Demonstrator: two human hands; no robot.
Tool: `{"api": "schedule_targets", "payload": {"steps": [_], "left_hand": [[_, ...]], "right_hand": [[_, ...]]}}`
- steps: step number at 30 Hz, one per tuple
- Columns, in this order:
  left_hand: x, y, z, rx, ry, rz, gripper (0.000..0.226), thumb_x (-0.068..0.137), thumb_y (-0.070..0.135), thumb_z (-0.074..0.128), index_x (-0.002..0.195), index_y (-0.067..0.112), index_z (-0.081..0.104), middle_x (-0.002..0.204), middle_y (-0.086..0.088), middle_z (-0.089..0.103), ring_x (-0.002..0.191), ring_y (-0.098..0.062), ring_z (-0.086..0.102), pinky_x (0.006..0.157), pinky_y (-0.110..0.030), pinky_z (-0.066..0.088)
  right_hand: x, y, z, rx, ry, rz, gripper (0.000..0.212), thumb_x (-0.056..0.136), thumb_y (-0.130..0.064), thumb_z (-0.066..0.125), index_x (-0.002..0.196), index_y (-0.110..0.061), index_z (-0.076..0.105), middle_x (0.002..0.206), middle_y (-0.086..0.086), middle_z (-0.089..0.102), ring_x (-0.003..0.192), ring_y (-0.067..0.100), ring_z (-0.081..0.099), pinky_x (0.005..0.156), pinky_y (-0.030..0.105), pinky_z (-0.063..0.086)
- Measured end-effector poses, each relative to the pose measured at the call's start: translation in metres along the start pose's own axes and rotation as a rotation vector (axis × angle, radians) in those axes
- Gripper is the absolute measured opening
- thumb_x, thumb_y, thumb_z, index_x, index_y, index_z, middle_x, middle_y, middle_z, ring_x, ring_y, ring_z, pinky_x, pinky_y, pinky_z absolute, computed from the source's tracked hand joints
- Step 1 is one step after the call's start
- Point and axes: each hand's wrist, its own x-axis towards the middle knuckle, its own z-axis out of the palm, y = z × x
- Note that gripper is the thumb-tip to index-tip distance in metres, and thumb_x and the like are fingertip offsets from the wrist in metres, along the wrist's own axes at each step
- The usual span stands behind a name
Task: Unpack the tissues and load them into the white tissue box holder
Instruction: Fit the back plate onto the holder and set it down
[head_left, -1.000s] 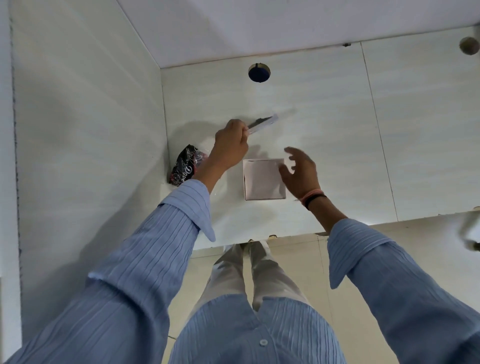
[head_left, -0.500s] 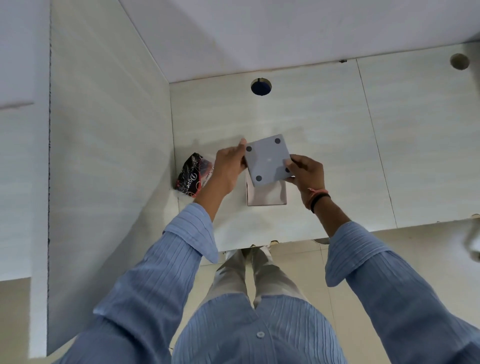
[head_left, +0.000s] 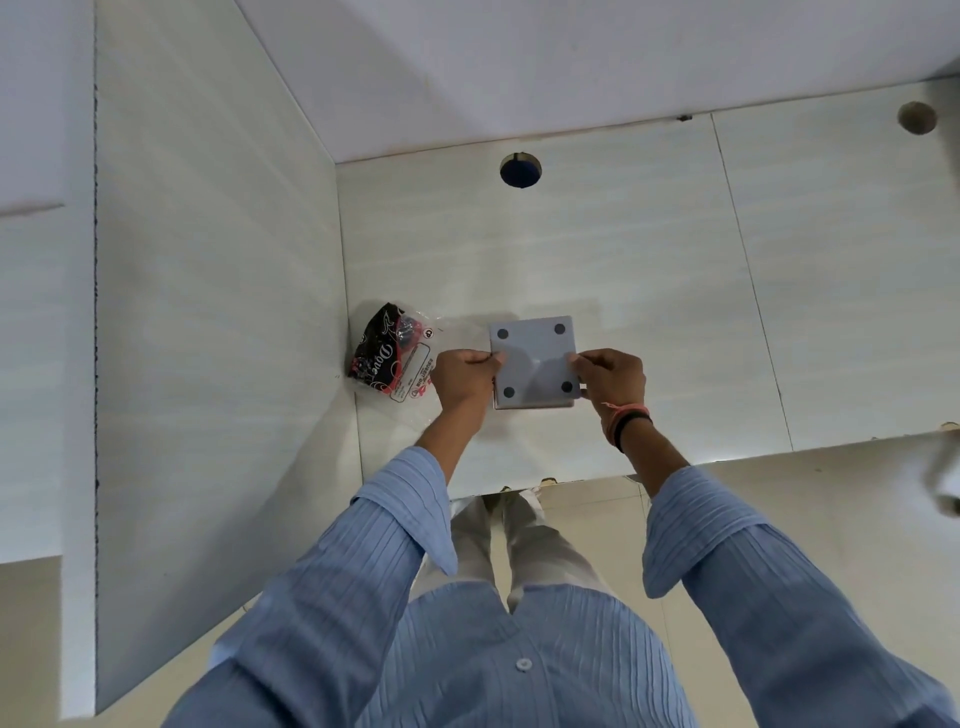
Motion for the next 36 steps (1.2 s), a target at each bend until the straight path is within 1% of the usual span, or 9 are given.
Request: {"api": "schedule_targets", "payload": {"steps": [3,7,12,15,22,25,28,32,36], "left_hand": [[0.004,-0.007,0.001,0.056,0.008,-0.018,0.022,0.076,0.011,0.086,0.06,0.018,0.072,0.075,-0.009,0.076,0.076,-0.032,0.077,0.075,-0.052,0.064],[0.018,-0.023,0.004,0.081,0.008,0.001,0.031,0.069,0.021,0.09,0.046,0.023,0.068,0.062,0.011,0.072,0.069,-0.025,0.076,0.098,-0.054,0.055],[0.025,-0.026,0.005,0.143,0.013,0.009,0.03,0.069,0.026,0.09,0.049,0.021,0.068,0.061,0.006,0.072,0.072,-0.028,0.076,0.101,-0.051,0.054],[0.03,-0.029,0.003,0.147,0.002,-0.001,0.03,0.07,0.028,0.09,0.05,0.019,0.069,0.057,0.001,0.073,0.066,-0.024,0.075,0.104,-0.049,0.053],[0.033,-0.035,0.004,0.215,-0.011,0.047,0.031,0.073,0.029,0.087,0.053,0.014,0.069,0.057,-0.002,0.072,0.054,-0.023,0.068,0.109,-0.048,0.049],[0.036,-0.04,0.001,0.256,-0.038,0.086,0.041,0.077,0.033,0.081,0.054,0.005,0.065,0.055,-0.007,0.07,0.055,-0.034,0.067,0.107,-0.054,0.049],[0.034,-0.037,-0.001,0.279,-0.081,0.075,0.04,0.085,0.026,0.077,0.053,0.007,0.061,0.058,-0.011,0.068,0.055,-0.03,0.063,0.105,-0.054,0.051],[0.03,-0.029,-0.001,0.313,-0.113,0.073,0.032,0.089,0.021,0.074,0.07,-0.005,0.07,0.077,-0.022,0.074,0.076,-0.04,0.073,0.075,-0.054,0.062],[0.038,-0.029,0.001,0.357,-0.155,0.059,0.023,0.082,0.028,0.075,0.075,0.006,0.078,0.078,-0.014,0.078,0.079,-0.036,0.075,0.072,-0.054,0.063]], "right_hand": [[0.002,0.004,0.001,-0.069,-0.012,0.003,0.019,0.082,-0.015,0.071,0.063,-0.019,0.071,0.078,0.01,0.075,0.085,0.038,0.073,0.076,0.055,0.063],[0.003,0.006,0.002,-0.137,0.003,0.002,0.014,0.082,-0.015,0.07,0.07,-0.011,0.073,0.077,0.01,0.074,0.083,0.036,0.073,0.076,0.053,0.063],[0.001,0.006,0.003,-0.152,-0.001,0.006,0.017,0.083,-0.014,0.07,0.071,-0.003,0.072,0.077,0.017,0.073,0.083,0.041,0.072,0.076,0.054,0.063],[0.001,0.005,0.004,-0.17,-0.004,0.003,0.021,0.083,-0.015,0.07,0.076,0.004,0.072,0.081,0.024,0.074,0.082,0.044,0.071,0.075,0.056,0.062],[-0.001,0.003,0.006,-0.201,0.002,0.013,0.019,0.085,-0.013,0.069,0.076,0.003,0.071,0.081,0.021,0.074,0.082,0.043,0.071,0.074,0.055,0.063],[0.0,0.003,0.008,-0.222,-0.001,0.024,0.017,0.086,-0.017,0.07,0.074,-0.005,0.07,0.082,0.018,0.074,0.084,0.04,0.071,0.077,0.053,0.062],[0.002,0.006,0.01,-0.249,-0.027,0.037,0.013,0.087,-0.025,0.07,0.077,-0.021,0.063,0.089,0.012,0.073,0.088,0.036,0.07,0.079,0.054,0.061],[0.005,0.007,0.014,-0.267,-0.044,0.061,0.004,0.089,-0.025,0.066,0.086,-0.022,0.066,0.091,0.011,0.072,0.09,0.036,0.069,0.081,0.055,0.061],[0.0,-0.005,0.011,-0.256,-0.089,0.072,0.031,0.091,-0.016,0.06,0.12,-0.012,0.073,0.098,0.012,0.075,0.093,0.035,0.07,0.085,0.052,0.061]]}}
